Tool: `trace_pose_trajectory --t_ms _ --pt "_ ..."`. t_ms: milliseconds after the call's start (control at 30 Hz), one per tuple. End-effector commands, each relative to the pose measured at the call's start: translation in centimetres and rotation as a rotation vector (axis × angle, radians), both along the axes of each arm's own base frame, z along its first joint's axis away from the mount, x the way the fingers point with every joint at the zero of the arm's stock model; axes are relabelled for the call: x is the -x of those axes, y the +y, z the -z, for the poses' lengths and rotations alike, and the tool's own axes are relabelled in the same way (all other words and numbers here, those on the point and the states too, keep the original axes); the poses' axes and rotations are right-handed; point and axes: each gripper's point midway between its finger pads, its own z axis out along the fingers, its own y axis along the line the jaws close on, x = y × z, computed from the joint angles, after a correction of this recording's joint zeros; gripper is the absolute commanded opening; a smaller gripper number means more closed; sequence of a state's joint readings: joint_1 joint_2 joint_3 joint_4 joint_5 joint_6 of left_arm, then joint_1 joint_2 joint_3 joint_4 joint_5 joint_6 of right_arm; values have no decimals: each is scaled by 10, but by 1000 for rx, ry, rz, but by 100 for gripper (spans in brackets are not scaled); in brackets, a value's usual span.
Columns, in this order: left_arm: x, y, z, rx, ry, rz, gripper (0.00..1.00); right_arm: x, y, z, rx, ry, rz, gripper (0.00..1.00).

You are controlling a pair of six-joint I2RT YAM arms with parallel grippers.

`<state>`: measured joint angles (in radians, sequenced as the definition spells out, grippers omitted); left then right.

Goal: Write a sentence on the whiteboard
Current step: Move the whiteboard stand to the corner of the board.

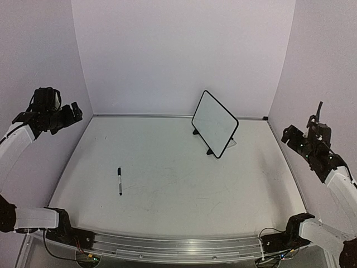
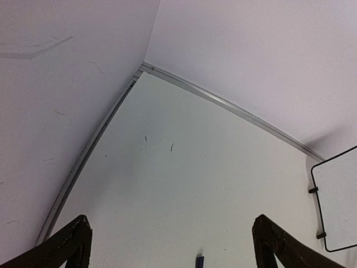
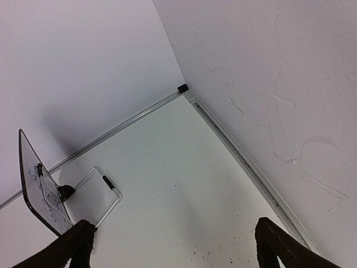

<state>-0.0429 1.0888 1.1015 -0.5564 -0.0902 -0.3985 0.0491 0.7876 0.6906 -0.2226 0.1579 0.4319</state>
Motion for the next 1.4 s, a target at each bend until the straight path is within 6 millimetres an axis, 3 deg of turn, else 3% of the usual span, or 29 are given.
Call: trace_pose_trajectory --t_ms 0,100,567,767,800,867,1033,1167,1367 --pt "5 -14 -24 -20 43 110 100 3 29 11 -161 94 -93 94" --pt "1 -26 -30 -60 30 220 99 4 51 13 -220 113 -132 92" --pt "-2 -38 10 -81 40 313 99 23 246 31 -156 203 -295 82" --pt "2 -42 12 -53 32 327 100 0 331 62 -119 281 -331 79" --pt "2 -43 12 -50 33 329 100 -5 341 74 -101 305 -332 79" --pt "3 -44 12 -46 34 334 100 -17 360 79 -94 306 -333 79" --pt "3 -44 14 -40 40 332 99 -48 379 113 -56 323 -267 78" --pt "4 -45 15 -33 42 337 99 -73 378 147 -40 366 -211 77" --pt "4 -46 15 -30 44 338 100 -103 367 176 3 396 -145 77"
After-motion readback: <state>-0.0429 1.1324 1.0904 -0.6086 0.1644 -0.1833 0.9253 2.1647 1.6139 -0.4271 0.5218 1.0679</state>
